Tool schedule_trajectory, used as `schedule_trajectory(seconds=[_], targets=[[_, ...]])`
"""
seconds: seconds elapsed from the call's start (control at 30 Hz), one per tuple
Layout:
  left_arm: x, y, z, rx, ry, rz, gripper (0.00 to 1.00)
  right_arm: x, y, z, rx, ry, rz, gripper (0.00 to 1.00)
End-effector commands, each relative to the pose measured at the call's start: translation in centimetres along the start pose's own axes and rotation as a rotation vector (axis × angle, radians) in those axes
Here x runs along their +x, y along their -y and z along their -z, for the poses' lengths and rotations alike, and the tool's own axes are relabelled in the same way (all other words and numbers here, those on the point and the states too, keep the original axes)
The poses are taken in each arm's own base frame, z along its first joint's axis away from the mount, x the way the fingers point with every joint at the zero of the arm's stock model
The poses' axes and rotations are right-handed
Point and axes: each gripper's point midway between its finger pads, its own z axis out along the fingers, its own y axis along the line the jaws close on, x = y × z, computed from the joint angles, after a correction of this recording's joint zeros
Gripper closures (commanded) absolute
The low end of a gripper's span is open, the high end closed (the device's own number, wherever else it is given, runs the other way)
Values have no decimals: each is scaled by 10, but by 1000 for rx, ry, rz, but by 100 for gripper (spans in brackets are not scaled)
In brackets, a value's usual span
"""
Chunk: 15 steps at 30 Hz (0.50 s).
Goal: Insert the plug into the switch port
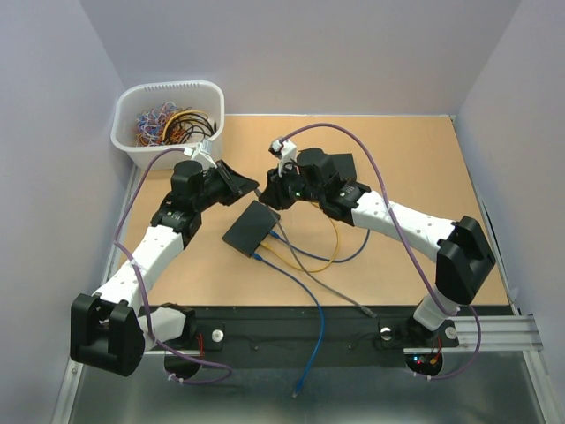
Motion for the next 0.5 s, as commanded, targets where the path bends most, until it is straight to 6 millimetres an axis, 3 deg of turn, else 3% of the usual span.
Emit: schedule_trajectory(seconds=[0.0, 0.2, 0.27, 0.37, 0.47], targets=[[-4, 12, 0, 57, 13, -29, 100, -26, -9, -2, -22, 59, 18, 79], [-3, 13, 1, 70, 10, -31, 100, -21, -8, -5, -22, 48, 16, 99], [-2, 16, 0, 92, 6, -45, 98, -19, -7, -6, -19, 44, 16, 100], [-1, 17, -1, 102, 3, -46, 72, -12, -5, -6, -14, 33, 10, 100], [-3, 17, -2, 106, 8, -53, 55, -1, 1, -3, 13, 21, 4, 100]])
